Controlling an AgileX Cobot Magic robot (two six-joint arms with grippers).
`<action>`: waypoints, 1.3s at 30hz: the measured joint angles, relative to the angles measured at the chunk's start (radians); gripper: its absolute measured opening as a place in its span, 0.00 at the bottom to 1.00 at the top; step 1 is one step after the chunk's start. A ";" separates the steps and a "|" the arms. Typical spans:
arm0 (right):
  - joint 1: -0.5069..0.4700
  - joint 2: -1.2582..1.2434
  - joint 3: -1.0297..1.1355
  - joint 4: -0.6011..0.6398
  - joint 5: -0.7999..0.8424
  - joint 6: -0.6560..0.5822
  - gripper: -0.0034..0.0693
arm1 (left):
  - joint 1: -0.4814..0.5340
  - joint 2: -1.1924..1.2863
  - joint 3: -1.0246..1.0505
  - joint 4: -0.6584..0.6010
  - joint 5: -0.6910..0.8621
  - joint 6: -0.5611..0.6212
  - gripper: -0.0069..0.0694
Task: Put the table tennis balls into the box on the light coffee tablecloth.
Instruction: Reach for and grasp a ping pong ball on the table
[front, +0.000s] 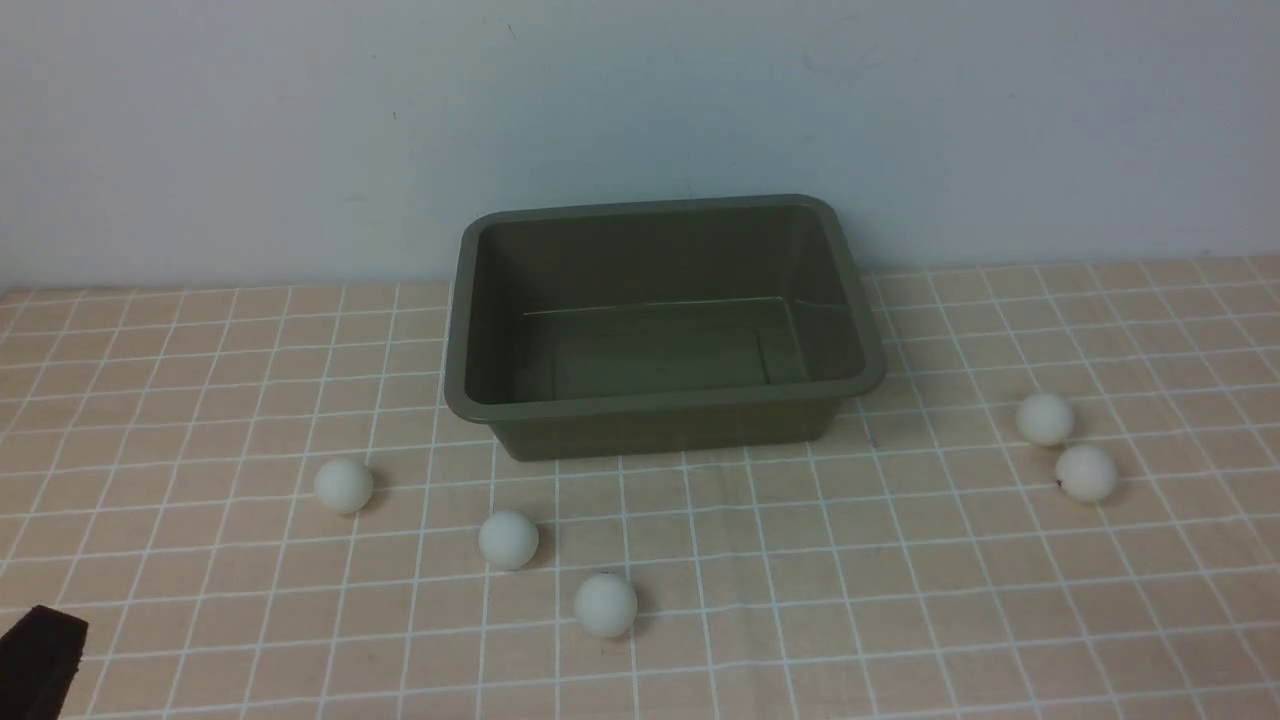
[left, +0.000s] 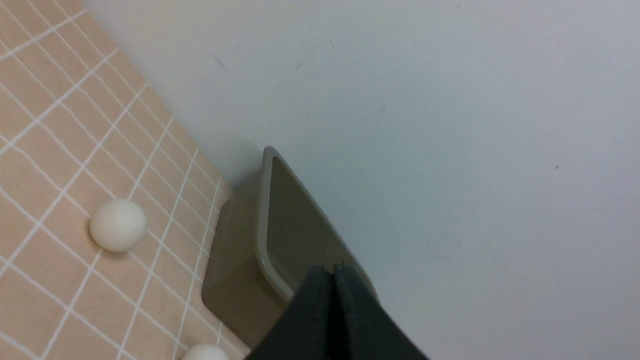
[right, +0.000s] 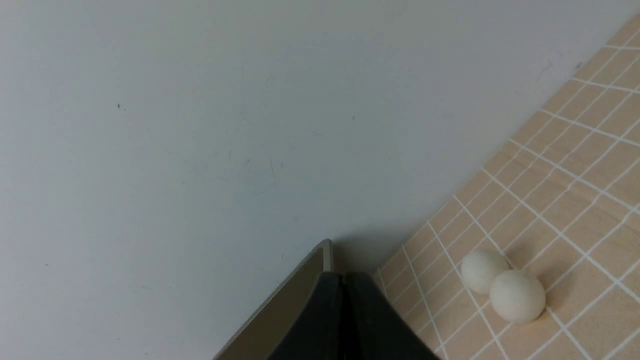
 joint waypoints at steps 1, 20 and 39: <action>0.000 0.000 0.000 0.001 -0.003 0.000 0.02 | 0.000 0.000 0.000 -0.013 -0.001 0.001 0.00; 0.000 0.000 -0.162 -0.044 -0.173 -0.039 0.02 | 0.000 0.181 -0.380 -0.052 0.115 0.750 0.00; 0.075 0.506 -0.628 -0.050 0.656 -0.698 0.02 | 0.000 1.106 -0.733 0.581 0.686 0.589 0.00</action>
